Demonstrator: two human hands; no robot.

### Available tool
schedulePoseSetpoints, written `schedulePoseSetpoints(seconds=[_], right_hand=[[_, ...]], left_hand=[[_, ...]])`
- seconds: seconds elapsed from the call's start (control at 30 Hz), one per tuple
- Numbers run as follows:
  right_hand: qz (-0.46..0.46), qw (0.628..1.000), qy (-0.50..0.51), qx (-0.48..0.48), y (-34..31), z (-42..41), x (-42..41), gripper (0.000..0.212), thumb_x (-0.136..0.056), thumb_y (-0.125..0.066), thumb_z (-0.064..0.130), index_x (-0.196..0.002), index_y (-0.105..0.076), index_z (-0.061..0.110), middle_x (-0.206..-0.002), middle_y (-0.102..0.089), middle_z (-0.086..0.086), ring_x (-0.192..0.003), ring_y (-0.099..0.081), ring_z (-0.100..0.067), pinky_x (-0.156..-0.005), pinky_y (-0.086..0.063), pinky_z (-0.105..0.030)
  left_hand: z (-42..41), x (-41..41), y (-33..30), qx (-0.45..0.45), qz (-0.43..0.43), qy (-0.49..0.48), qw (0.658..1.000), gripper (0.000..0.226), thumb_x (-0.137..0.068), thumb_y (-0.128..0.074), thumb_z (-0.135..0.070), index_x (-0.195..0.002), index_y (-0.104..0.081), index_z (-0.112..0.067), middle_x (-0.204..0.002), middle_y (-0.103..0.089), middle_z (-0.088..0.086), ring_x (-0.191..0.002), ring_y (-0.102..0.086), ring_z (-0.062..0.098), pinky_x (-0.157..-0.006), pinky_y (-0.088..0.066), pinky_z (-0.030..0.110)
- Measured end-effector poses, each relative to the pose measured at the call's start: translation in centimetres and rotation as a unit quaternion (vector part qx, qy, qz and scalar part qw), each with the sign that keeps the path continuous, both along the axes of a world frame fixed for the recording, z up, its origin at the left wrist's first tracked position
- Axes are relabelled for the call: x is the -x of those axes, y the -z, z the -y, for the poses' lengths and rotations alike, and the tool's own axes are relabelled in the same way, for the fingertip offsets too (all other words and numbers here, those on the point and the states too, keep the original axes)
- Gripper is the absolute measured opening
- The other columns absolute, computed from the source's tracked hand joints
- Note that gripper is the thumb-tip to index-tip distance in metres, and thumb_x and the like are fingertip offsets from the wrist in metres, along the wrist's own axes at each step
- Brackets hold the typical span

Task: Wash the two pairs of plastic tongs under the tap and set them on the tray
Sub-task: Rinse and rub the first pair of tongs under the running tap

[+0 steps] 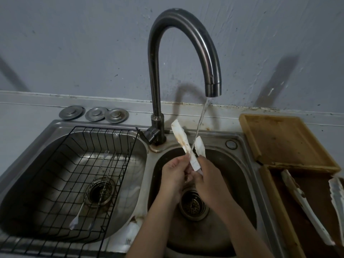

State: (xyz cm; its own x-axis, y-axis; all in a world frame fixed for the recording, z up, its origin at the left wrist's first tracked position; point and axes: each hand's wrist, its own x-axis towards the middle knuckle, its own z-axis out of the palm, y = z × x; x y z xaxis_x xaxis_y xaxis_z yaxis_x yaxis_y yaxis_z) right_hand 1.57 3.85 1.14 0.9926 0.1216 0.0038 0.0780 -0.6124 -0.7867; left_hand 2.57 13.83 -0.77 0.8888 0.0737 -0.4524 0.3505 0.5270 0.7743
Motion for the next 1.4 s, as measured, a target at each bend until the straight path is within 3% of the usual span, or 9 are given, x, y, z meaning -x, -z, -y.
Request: schedulePoseSetpoints(seconds=[0.23,0.37,0.47,0.63,0.7,0.87,1.1,1.27,1.4], right_hand=[[-0.018,1.0,-0.013,0.011,-0.6,0.8,0.5,0.022,-0.093,-0.049,0.009,-0.114,-0.053,0.011,-0.101,-0.062,0.0,-0.09,-0.061,-0.008,-0.074,-0.049,-0.017],[-0.036,0.998,-0.046,-0.016,-1.2,1.2,0.7,0.017,-0.091,-0.052,0.01,-0.106,-0.055,0.018,-0.094,-0.062,0.005,-0.079,-0.06,-0.003,-0.061,-0.046,-0.011],[-0.022,0.998,-0.052,-0.019,-1.3,1.1,0.6,0.014,-0.09,-0.055,0.013,-0.101,-0.057,0.02,-0.088,-0.065,0.003,-0.077,-0.06,-0.007,-0.06,-0.045,-0.008],[-0.026,0.998,-0.05,-0.024,-1.5,1.4,0.5,0.021,-0.089,-0.057,0.013,-0.109,-0.058,0.019,-0.095,-0.064,0.007,-0.083,-0.059,-0.002,-0.064,-0.043,-0.011],[-0.031,0.997,-0.065,-0.005,-1.8,2.0,0.6,0.018,-0.09,-0.056,0.015,-0.106,-0.058,0.021,-0.088,-0.061,0.011,-0.077,-0.058,-0.003,-0.059,-0.042,-0.009],[-0.046,0.995,-0.08,0.041,-2.6,4.1,0.8,0.012,-0.091,-0.054,0.019,-0.102,-0.057,0.023,-0.084,-0.057,0.014,-0.076,-0.052,0.003,-0.058,-0.039,-0.009],[-0.068,0.983,-0.088,0.143,-3.0,7.0,1.3,0.021,-0.091,-0.055,0.019,-0.112,-0.057,0.021,-0.102,-0.063,0.005,-0.091,-0.055,-0.006,-0.065,-0.035,-0.013],[-0.075,0.978,-0.113,0.158,-3.8,7.9,1.6,0.014,-0.09,-0.055,0.019,-0.102,-0.057,0.026,-0.089,-0.058,0.014,-0.082,-0.051,0.003,-0.062,-0.031,-0.013],[-0.065,0.979,-0.111,0.16,-3.8,7.7,1.6,0.011,-0.089,-0.057,0.019,-0.098,-0.059,0.026,-0.084,-0.059,0.013,-0.079,-0.054,0.0,-0.061,-0.034,-0.017]], left_hand=[[-0.2,1.0,-0.7,-0.012,0.034,0.076,0.996,0.033,-0.074,-0.07,0.006,-0.104,-0.061,0.0,-0.088,-0.072,0.011,-0.073,-0.071,0.019,-0.065,-0.058,0.027],[-0.4,0.9,-1.1,0.01,0.017,0.08,0.997,0.024,-0.07,-0.074,-0.019,-0.086,-0.065,-0.004,-0.073,-0.068,0.012,-0.052,-0.056,0.014,-0.048,-0.048,0.021],[-0.5,0.5,-1.3,0.031,-0.005,0.056,0.998,0.021,-0.088,-0.06,-0.022,-0.08,-0.06,-0.002,-0.054,-0.062,0.006,-0.037,-0.053,0.008,-0.035,-0.041,0.016],[-0.9,0.4,-1.5,0.012,0.018,0.076,0.997,0.012,-0.077,-0.068,-0.004,-0.089,-0.065,-0.002,-0.071,-0.073,0.009,-0.061,-0.07,0.017,-0.06,-0.058,0.028],[-1.2,0.1,-1.5,0.002,0.018,0.059,0.998,0.012,-0.075,-0.068,0.003,-0.086,-0.065,-0.002,-0.066,-0.073,0.006,-0.059,-0.069,0.015,-0.055,-0.057,0.024],[-0.6,0.0,-1.3,0.035,-0.036,0.019,0.999,0.017,-0.088,-0.06,-0.018,-0.086,-0.066,-0.002,-0.066,-0.073,0.008,-0.059,-0.069,0.013,-0.056,-0.055,0.021],[1.3,1.6,-1.6,0.045,-0.047,0.098,0.993,0.018,-0.087,-0.061,-0.014,-0.095,-0.063,0.002,-0.077,-0.075,0.013,-0.07,-0.074,0.016,-0.059,-0.058,0.022],[1.3,1.4,-1.8,0.09,-0.094,0.096,0.987,0.056,-0.097,-0.032,-0.045,-0.087,-0.063,0.001,-0.067,-0.074,0.013,-0.061,-0.073,0.018,-0.057,-0.06,0.028],[1.3,1.4,-1.7,0.062,-0.085,0.119,0.987,0.039,-0.096,-0.043,-0.032,-0.092,-0.062,0.001,-0.066,-0.073,0.011,-0.065,-0.072,0.016,-0.059,-0.06,0.027]])
